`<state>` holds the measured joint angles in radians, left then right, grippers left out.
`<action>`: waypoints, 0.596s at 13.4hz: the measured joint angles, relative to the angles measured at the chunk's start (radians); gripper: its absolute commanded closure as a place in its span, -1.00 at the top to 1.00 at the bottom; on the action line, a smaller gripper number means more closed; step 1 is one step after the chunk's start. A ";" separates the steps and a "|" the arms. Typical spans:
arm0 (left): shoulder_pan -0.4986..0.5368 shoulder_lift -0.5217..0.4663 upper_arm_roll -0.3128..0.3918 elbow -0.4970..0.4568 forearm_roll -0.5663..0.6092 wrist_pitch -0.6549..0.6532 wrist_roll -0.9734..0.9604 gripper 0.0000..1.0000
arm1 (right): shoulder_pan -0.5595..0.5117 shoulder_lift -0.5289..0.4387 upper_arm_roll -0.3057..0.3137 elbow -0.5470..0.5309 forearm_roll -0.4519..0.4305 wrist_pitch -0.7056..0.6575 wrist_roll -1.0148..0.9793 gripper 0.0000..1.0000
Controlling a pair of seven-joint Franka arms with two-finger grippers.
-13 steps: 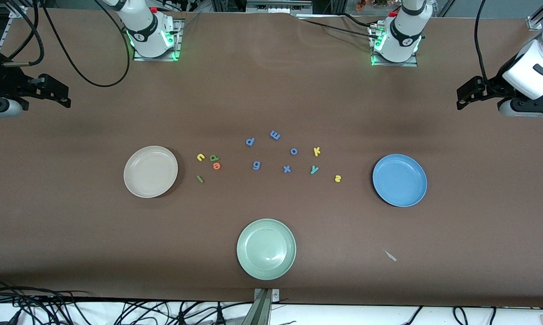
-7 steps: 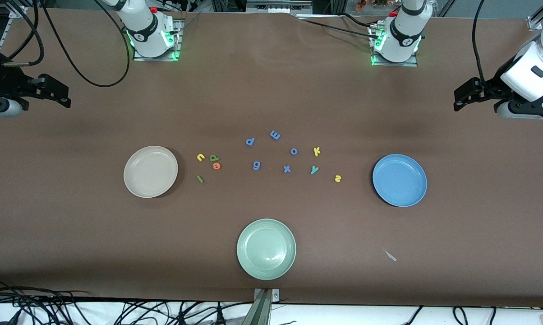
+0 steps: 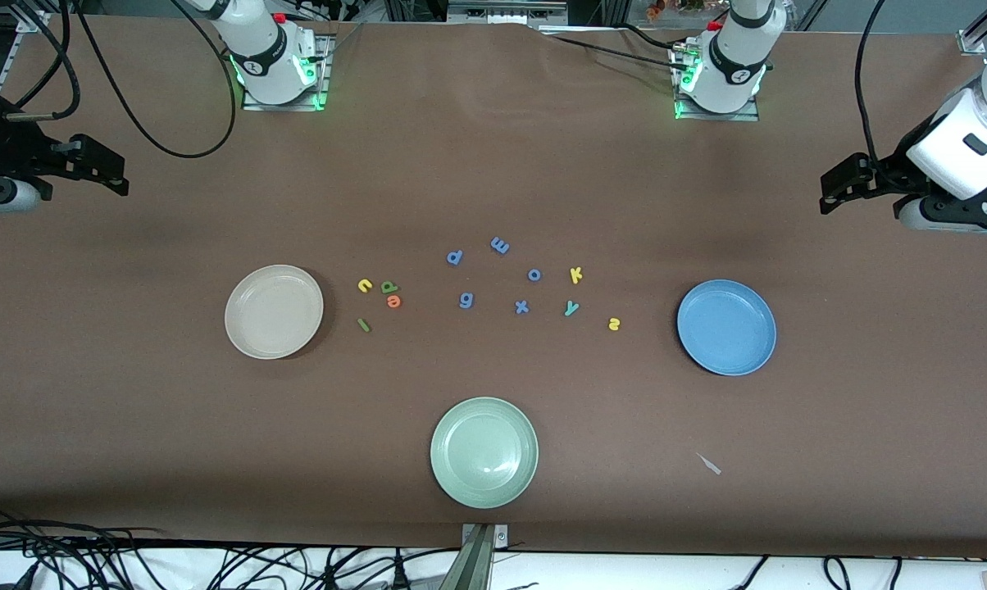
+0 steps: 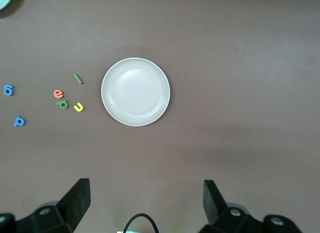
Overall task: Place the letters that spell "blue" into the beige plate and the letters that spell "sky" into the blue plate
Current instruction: 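Reach the left gripper toward the letters beside the blue plate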
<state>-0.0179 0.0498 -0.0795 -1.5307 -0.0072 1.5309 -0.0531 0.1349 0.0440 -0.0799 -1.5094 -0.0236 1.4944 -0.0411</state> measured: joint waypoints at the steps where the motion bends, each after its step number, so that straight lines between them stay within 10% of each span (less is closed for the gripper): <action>1: -0.002 0.002 -0.001 0.000 0.000 -0.001 0.000 1.00 | 0.000 0.000 0.000 0.000 0.000 0.000 0.000 1.00; 8: -0.034 0.013 -0.004 0.000 0.000 -0.045 0.001 1.00 | 0.000 0.000 0.000 0.000 0.000 0.000 0.000 1.00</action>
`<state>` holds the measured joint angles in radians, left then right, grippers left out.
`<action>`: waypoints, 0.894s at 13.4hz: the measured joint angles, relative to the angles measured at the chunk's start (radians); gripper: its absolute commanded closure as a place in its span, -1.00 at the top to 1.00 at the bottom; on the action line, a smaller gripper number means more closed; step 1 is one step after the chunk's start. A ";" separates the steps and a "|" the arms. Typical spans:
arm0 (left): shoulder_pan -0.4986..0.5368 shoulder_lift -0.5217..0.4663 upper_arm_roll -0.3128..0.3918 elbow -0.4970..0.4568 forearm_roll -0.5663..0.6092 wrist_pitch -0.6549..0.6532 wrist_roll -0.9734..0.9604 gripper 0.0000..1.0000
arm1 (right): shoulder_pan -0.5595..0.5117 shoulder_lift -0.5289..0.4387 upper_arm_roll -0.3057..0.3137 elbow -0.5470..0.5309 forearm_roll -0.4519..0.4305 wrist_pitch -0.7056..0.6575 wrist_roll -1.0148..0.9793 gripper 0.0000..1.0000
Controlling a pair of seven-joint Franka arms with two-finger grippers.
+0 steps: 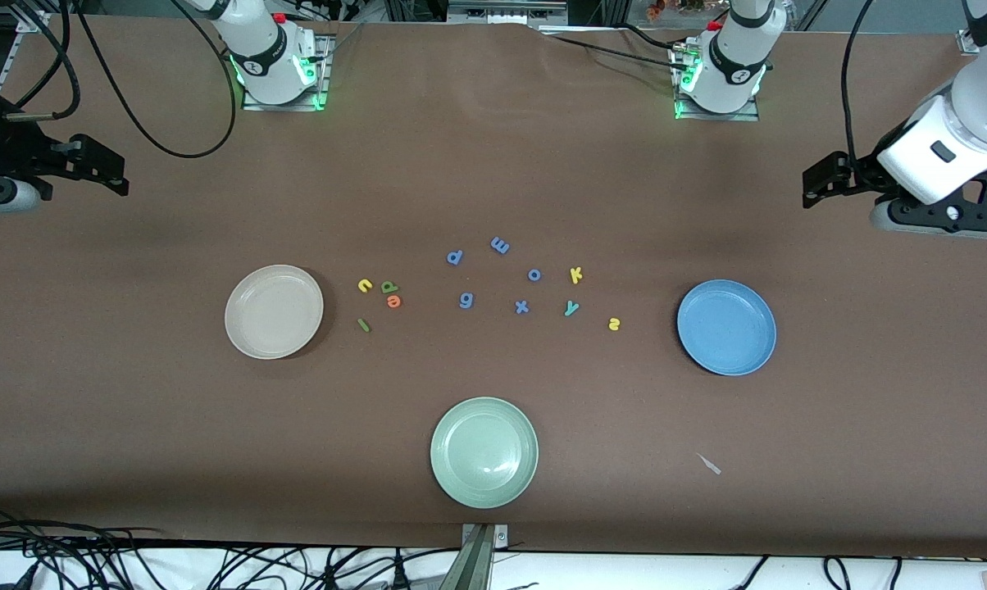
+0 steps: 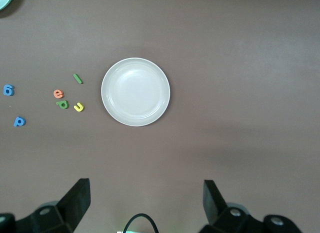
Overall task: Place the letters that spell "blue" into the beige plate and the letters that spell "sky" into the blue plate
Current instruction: 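Reach the left gripper toward the letters beside the blue plate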
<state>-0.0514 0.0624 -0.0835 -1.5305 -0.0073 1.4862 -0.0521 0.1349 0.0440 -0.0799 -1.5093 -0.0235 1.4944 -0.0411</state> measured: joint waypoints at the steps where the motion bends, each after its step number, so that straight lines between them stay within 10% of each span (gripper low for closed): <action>1: -0.004 0.001 0.000 0.000 0.000 -0.002 0.000 1.00 | 0.000 0.000 0.000 0.000 0.000 0.000 0.000 1.00; 12: -0.106 0.150 -0.003 0.000 0.000 -0.074 -0.001 1.00 | 0.000 0.000 0.000 0.000 0.000 0.000 0.000 1.00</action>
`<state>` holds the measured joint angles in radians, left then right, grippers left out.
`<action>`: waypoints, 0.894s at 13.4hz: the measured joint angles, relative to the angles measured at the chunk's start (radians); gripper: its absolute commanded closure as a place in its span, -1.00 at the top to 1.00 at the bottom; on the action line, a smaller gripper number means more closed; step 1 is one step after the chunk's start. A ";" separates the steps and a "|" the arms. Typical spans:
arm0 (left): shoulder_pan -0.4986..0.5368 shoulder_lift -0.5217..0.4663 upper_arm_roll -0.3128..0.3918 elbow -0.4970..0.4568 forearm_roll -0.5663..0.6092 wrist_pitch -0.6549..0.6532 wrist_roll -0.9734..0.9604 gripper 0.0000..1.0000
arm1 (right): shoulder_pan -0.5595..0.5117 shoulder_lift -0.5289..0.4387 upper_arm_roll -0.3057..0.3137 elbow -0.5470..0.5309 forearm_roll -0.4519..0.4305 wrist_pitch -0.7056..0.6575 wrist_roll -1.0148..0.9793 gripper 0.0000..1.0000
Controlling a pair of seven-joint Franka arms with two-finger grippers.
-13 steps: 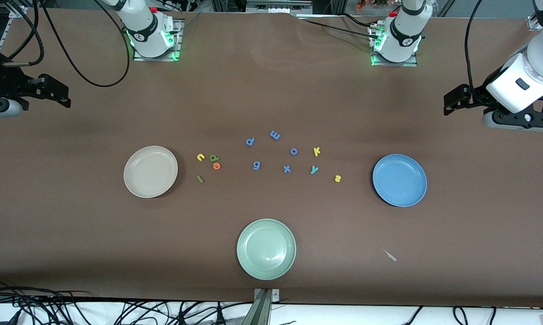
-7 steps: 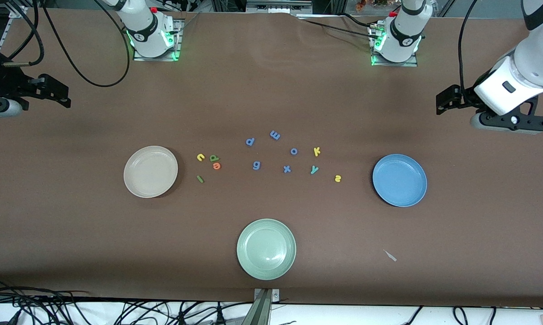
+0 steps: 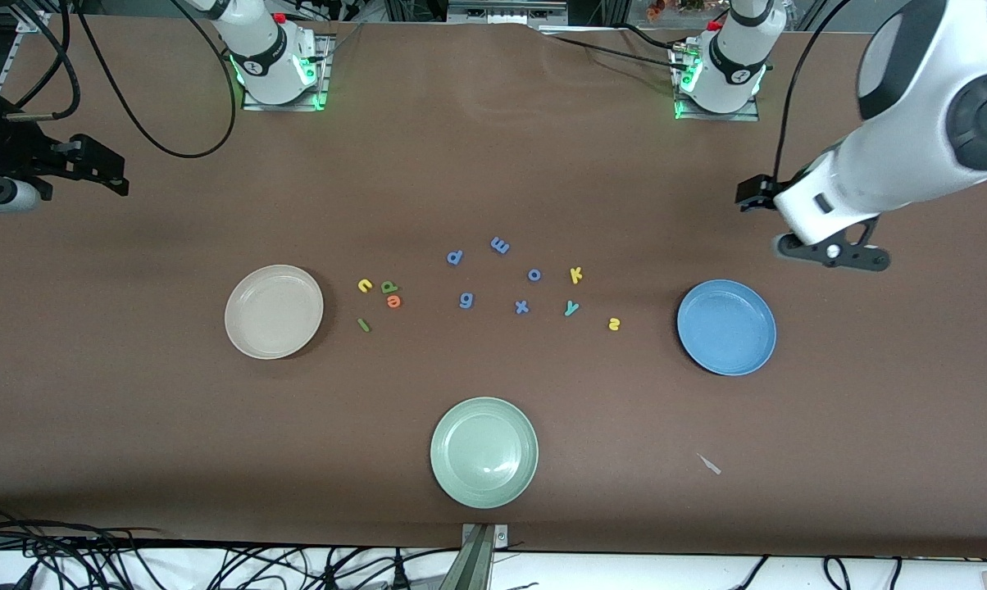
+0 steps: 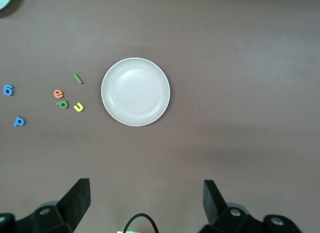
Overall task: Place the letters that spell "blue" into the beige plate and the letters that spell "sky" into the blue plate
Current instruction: 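Reach the left gripper toward the letters beside the blue plate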
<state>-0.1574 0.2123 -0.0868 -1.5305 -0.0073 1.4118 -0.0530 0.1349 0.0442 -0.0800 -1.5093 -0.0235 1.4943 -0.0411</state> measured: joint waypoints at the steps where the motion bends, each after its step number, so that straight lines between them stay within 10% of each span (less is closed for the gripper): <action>1: -0.019 0.026 -0.001 0.001 0.000 0.002 0.000 1.00 | 0.000 0.000 0.000 0.000 0.000 0.000 0.000 1.00; 12: -0.177 0.433 -0.070 -0.006 -0.009 0.552 0.079 1.00 | 0.000 0.001 -0.001 0.000 0.000 -0.001 0.000 1.00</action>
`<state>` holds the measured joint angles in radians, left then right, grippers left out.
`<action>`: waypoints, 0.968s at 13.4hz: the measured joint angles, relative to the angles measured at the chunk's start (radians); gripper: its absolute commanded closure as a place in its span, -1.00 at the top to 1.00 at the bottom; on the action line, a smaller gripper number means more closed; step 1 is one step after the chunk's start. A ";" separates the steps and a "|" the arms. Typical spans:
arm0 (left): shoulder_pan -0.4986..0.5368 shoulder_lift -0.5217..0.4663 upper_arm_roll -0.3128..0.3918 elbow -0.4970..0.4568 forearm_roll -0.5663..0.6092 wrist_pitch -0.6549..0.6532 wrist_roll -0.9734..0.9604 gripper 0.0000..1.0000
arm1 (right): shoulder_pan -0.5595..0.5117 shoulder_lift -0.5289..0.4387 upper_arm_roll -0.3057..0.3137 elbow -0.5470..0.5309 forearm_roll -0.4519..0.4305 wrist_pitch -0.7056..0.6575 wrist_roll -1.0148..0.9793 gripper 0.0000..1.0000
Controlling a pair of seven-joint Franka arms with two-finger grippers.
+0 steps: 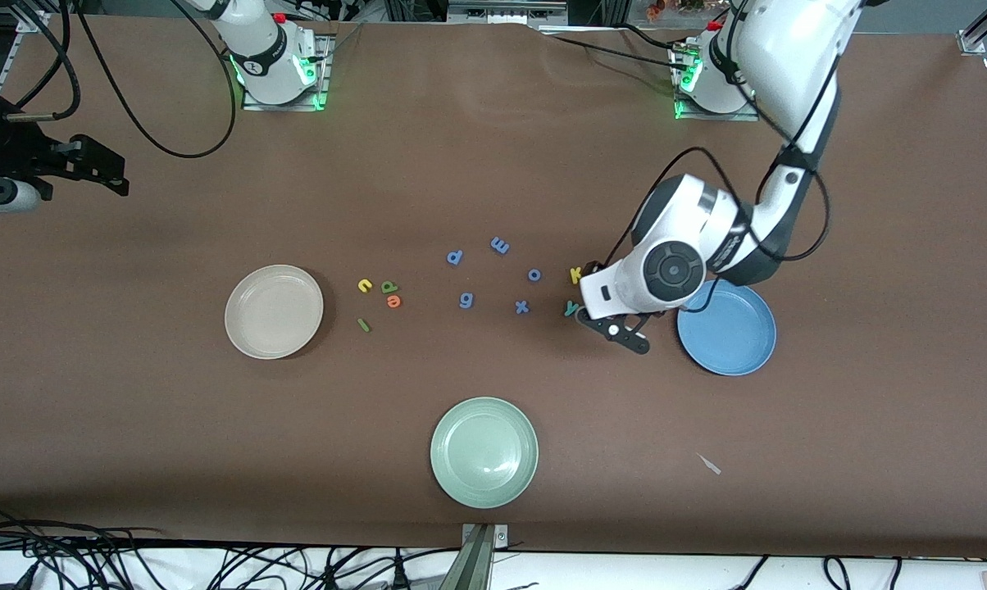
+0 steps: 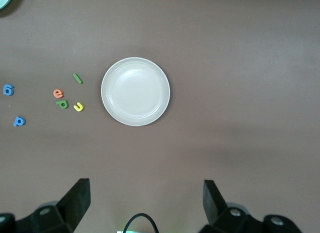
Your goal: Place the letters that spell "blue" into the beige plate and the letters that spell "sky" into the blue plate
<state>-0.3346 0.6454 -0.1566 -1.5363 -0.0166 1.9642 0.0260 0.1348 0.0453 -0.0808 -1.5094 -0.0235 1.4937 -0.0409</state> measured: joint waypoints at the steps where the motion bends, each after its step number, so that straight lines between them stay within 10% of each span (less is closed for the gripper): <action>1: -0.015 0.025 0.000 -0.007 0.000 0.052 -0.001 1.00 | 0.000 0.000 -0.002 0.000 0.000 0.000 0.000 1.00; 9: -0.065 0.097 0.000 -0.115 0.000 0.332 -0.009 0.91 | -0.001 0.001 -0.009 0.000 0.000 0.000 0.000 1.00; 13: -0.096 0.115 0.003 -0.115 0.004 0.352 -0.036 -0.13 | 0.000 0.001 -0.008 0.000 0.000 0.000 0.000 1.00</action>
<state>-0.4307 0.7601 -0.1537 -1.6513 -0.0130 2.3158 -0.0102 0.1345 0.0464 -0.0893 -1.5095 -0.0234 1.4936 -0.0405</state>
